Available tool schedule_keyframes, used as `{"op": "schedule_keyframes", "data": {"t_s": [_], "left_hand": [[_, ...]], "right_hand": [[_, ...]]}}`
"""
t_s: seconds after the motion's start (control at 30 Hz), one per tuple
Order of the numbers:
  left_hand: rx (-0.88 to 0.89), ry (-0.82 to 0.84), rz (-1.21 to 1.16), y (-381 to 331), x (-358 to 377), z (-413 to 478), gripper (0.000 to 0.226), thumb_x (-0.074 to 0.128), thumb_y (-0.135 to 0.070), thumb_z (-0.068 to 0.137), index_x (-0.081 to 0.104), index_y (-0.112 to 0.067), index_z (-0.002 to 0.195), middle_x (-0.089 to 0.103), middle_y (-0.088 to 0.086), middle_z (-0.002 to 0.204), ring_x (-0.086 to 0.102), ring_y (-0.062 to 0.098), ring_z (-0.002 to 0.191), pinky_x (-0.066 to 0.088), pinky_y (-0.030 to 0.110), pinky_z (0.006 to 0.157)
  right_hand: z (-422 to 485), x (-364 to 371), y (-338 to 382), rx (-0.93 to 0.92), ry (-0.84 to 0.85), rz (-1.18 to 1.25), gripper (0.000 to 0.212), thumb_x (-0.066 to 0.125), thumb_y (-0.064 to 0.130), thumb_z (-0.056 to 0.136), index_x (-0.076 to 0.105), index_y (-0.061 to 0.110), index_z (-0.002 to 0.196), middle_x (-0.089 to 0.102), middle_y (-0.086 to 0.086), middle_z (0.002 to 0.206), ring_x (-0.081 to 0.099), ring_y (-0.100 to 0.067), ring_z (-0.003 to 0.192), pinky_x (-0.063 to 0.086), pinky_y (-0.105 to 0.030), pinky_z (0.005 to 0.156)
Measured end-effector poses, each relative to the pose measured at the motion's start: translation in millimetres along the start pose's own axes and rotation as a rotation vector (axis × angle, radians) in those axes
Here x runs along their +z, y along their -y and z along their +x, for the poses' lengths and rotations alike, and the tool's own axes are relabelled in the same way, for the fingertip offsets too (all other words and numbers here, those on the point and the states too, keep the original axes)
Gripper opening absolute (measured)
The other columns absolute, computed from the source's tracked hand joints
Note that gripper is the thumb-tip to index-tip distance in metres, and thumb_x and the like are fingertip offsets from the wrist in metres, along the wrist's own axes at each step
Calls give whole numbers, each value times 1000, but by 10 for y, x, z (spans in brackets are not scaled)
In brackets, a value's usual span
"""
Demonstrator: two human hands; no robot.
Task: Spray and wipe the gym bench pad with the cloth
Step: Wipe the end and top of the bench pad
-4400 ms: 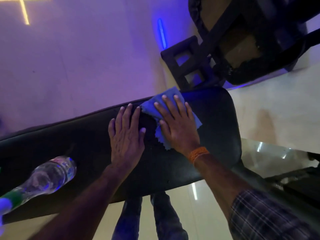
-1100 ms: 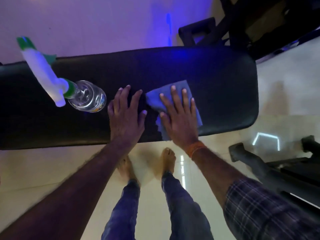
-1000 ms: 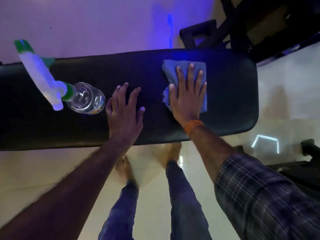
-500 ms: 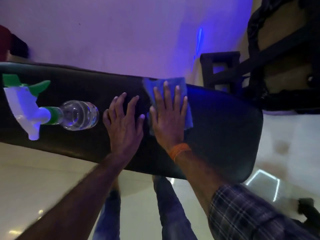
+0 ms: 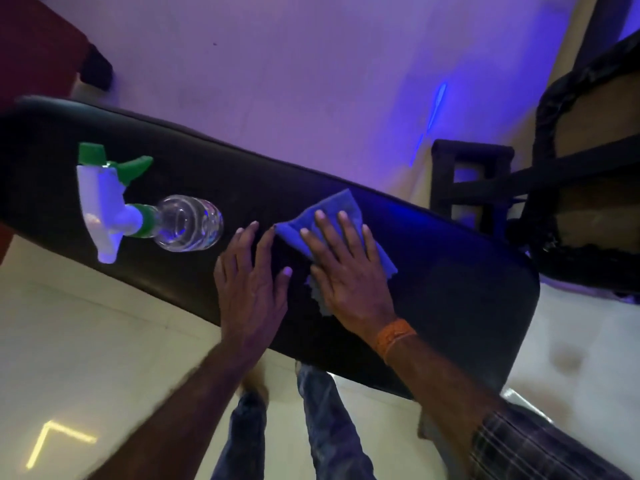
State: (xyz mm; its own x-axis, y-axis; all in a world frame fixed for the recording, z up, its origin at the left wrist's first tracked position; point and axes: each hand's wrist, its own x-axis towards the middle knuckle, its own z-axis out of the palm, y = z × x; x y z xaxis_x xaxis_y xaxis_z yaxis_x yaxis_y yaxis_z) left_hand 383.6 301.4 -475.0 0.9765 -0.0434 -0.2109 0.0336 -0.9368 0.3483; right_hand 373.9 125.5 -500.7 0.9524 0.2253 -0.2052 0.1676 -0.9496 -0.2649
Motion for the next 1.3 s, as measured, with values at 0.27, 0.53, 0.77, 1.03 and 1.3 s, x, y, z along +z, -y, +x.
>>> {"op": "schedule_keyframes", "data": {"t_s": [0.27,0.53,0.77,1.03,1.3], "left_hand": [[-42,27,-18,141,12,-56,67,65,-38,98,41,-13,155,36,10,164,33,32,152,33,52,118],[-35,27,27,206,-2,-152,68,63,-42,97,42,-14,156,31,11,167,29,32,155,28,52,120],[-62,16,-66,302,-54,-348,67,68,-38,96,47,-8,152,40,15,161,36,36,151,33,55,119],[-47,-4,-34,474,-32,-369,68,61,-45,99,44,-9,154,38,13,162,33,33,152,31,52,120],[-9,56,-13,529,-134,-369,72,66,-42,95,42,-11,155,34,12,165,30,33,153,29,53,121]], "right_hand": [[956,-71,263,55,-39,77,60,40,37,105,31,19,161,16,-5,173,11,-28,160,9,-50,129],[896,-66,188,-11,-4,-72,63,33,48,107,14,30,164,7,-7,174,5,-30,161,9,-50,129],[321,-11,250,-210,87,-98,60,33,45,109,13,35,164,3,1,174,-1,-26,161,6,-49,130],[1028,19,548,-43,-23,-64,60,32,45,106,18,34,163,11,-2,174,7,-30,161,9,-52,129],[585,-63,203,-190,32,-115,56,29,43,108,21,36,163,11,1,174,7,-27,161,11,-50,129]]}}
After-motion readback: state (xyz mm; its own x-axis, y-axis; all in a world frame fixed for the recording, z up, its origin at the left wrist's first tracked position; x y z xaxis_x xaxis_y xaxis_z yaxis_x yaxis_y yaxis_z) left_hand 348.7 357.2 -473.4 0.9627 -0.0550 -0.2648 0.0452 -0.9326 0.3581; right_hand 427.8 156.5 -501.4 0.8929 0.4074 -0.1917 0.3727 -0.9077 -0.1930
